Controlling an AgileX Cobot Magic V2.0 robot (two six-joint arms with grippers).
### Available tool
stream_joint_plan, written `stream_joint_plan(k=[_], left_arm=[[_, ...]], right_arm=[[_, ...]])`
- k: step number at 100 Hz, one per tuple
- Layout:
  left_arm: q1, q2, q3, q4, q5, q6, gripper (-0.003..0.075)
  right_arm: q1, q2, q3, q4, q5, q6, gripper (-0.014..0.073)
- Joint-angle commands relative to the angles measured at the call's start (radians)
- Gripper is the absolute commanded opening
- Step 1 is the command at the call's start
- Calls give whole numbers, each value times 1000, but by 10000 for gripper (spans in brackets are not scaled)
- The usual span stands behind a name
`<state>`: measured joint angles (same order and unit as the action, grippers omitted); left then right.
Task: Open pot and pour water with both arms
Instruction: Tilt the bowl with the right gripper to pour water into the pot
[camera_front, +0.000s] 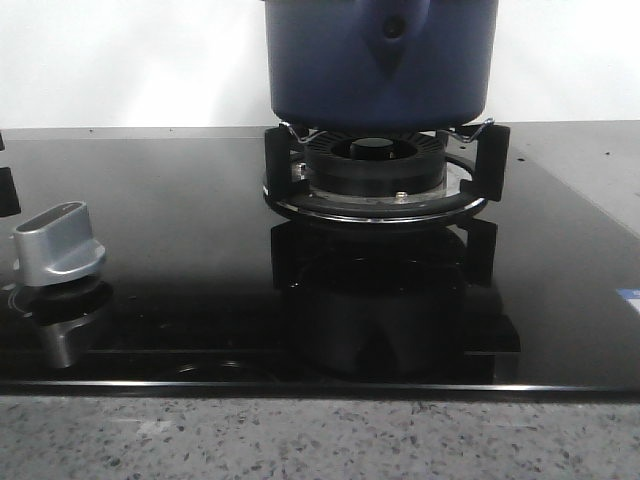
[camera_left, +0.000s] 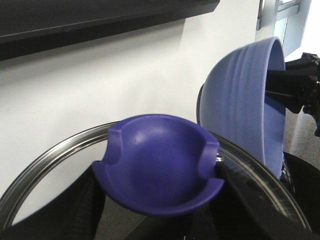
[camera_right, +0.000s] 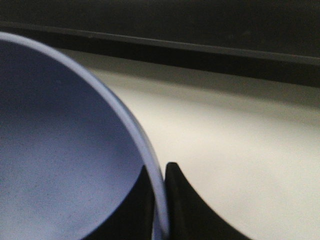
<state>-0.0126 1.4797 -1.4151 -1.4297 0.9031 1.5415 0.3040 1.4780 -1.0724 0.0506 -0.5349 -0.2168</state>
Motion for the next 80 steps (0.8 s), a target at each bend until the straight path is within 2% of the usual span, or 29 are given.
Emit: stream_joint_plan(k=[1, 17, 41, 80], left_arm=[[2, -45, -39, -93, -3, -8, 242], [2, -45, -39, -93, -3, -8, 242], [2, -45, -39, -93, -3, -8, 242], [2, -45, -39, -93, -3, -8, 242]], right_arm=[[-1, -45, -28, -6, -129, -4, -46], [-1, -44, -24, -6, -167, -4, -46], [-1, -44, 68, -6, -355, -4, -46], [-3, -42, 87, -6, -374, -4, -47]])
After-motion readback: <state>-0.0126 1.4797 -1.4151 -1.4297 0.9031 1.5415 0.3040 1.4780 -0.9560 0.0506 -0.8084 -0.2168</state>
